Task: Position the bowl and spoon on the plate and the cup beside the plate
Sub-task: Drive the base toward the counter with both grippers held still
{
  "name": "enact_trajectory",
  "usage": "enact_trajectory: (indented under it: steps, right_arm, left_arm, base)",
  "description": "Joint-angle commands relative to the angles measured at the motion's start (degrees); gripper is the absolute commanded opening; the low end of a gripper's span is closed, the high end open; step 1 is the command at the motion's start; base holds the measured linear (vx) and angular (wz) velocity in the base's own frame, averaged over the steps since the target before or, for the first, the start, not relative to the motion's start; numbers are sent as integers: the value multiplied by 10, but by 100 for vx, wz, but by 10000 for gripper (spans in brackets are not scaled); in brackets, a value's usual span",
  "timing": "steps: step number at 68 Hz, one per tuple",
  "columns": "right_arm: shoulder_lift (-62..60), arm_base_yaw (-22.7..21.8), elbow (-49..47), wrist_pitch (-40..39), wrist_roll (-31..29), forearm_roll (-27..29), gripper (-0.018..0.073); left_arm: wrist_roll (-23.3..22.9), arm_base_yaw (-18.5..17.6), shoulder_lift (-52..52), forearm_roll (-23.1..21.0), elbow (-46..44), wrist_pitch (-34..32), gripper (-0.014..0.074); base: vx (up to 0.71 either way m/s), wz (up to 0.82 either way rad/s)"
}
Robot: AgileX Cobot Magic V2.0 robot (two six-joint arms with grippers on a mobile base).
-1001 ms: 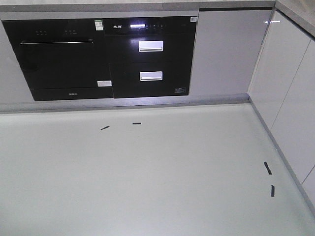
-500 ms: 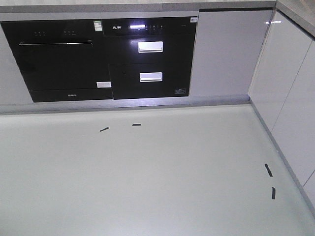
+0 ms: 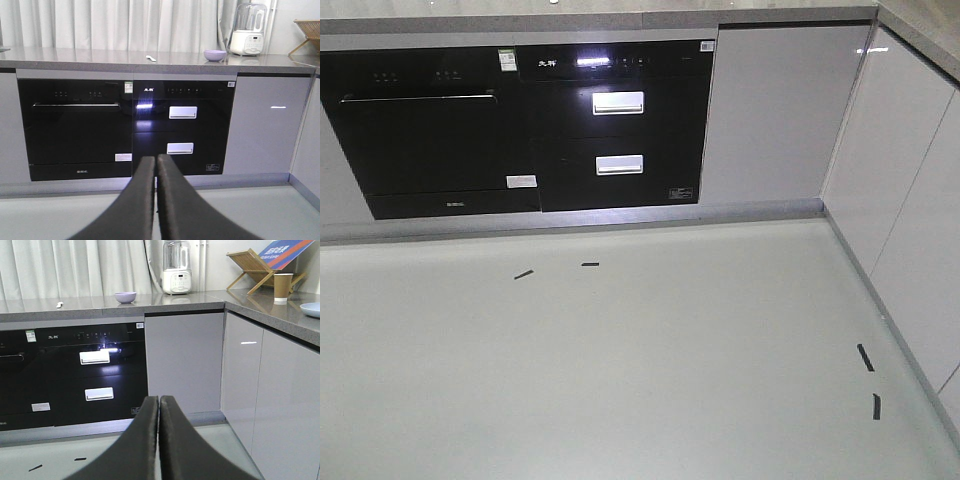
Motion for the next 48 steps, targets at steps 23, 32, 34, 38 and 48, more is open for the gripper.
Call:
enact_trajectory:
  steps: [23,32,34,38,48]
  right_arm:
    - [-7,-4,8,-40,-1,-4,-5]
    - [-7,-4,8,-40,-1,-4,-5]
    - [-7,-4,8,-40,-1,-4,-5]
    - [-7,-4,8,-40,-1,-4,-5]
    - [-7,-4,8,-40,-1,-4,-5]
  left_arm:
    - [-5,0,-10,-1,17,-40,-6]
    - [-5,0,-10,-1,17,-40,-6]
    - [-5,0,-10,-1,17,-40,-6]
    - [-5,0,-10,-1,17,-40,-6]
    - [-5,0,-10,-1,17,-40,-6]
  base:
    - [9,3]
    - [6,12]
    - [6,11]
    - [6,9]
    - [5,5]
